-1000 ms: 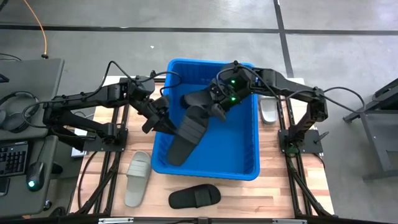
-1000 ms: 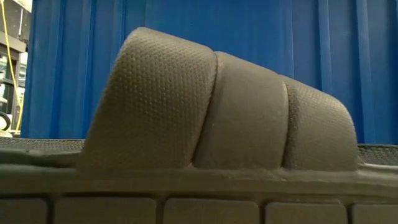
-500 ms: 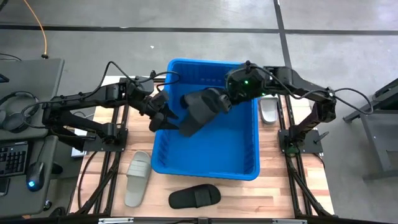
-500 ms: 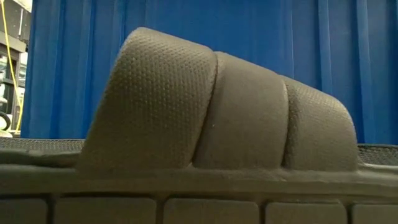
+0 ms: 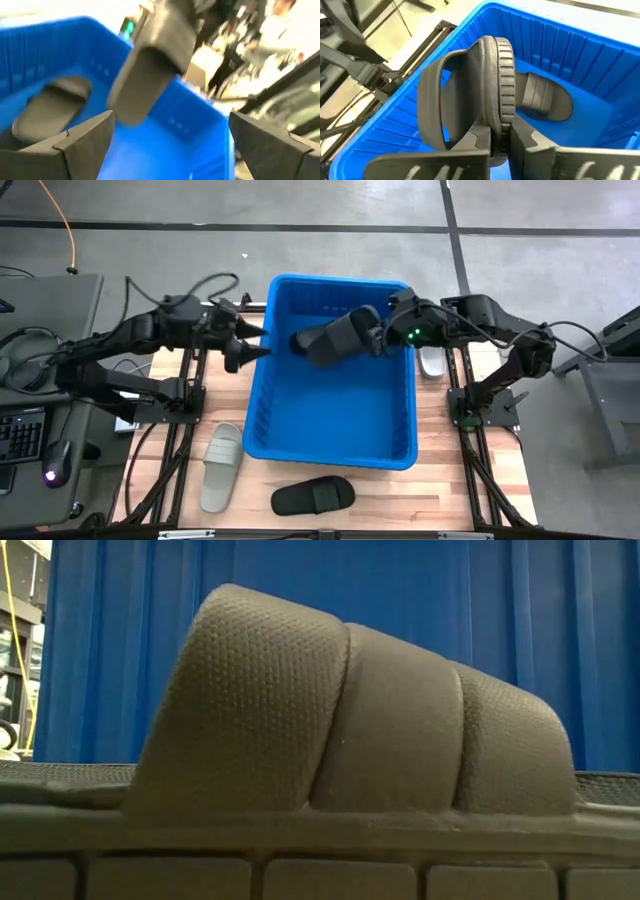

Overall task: Pick and place slides into bin
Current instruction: Put the black slide into the blue container

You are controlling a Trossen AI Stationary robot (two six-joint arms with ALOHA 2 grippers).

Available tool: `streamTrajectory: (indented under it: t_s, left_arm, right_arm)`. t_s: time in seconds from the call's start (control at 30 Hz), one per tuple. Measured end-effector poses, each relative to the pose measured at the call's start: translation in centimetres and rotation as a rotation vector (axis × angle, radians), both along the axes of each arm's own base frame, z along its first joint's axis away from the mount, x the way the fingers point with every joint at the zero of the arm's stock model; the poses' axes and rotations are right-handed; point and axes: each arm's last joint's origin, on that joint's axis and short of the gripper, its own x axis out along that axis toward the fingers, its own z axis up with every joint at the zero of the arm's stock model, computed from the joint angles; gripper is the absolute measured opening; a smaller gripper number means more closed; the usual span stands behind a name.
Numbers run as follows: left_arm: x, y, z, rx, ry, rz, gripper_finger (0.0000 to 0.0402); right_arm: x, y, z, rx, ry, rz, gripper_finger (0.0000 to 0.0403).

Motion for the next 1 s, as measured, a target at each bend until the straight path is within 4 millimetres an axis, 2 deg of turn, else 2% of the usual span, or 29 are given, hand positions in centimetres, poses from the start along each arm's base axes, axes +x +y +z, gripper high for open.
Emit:
streamTrajectory:
  t_s: [0.13, 0.3, 0.63, 0.83, 1.0]
  left_arm:
    - [-0.8, -0.2, 1.1, 0.035, -0.09, 0.015, 0.0379]
    - [-2.1, -0.5, 1.6, 0.042, -0.123, 0.042, 0.0379]
    - [-4.3, -1.2, 2.6, 0.075, -0.206, 0.012, 0.0379]
    - [-4.7, -1.5, 2.8, 0.148, -0.21, -0.038, 0.0379]
    - [-4.6, -1.5, 2.8, 0.16, -0.206, -0.055, 0.0379]
  right_arm:
    - [1.2, 0.2, -1.4, 0.035, 0.015, -0.048, 0.0001]
    - [3.6, 0.1, -4.9, 0.129, 0.033, -0.165, 0.0001]
    - [9.6, -0.5, -11.3, 0.336, -0.246, -0.341, 0.0001]
    - [11.1, -1.7, -14.5, 0.393, -0.175, -0.45, 0.0001]
    - [11.4, -2.5, -15.5, 0.458, -0.14, -0.495, 0.0]
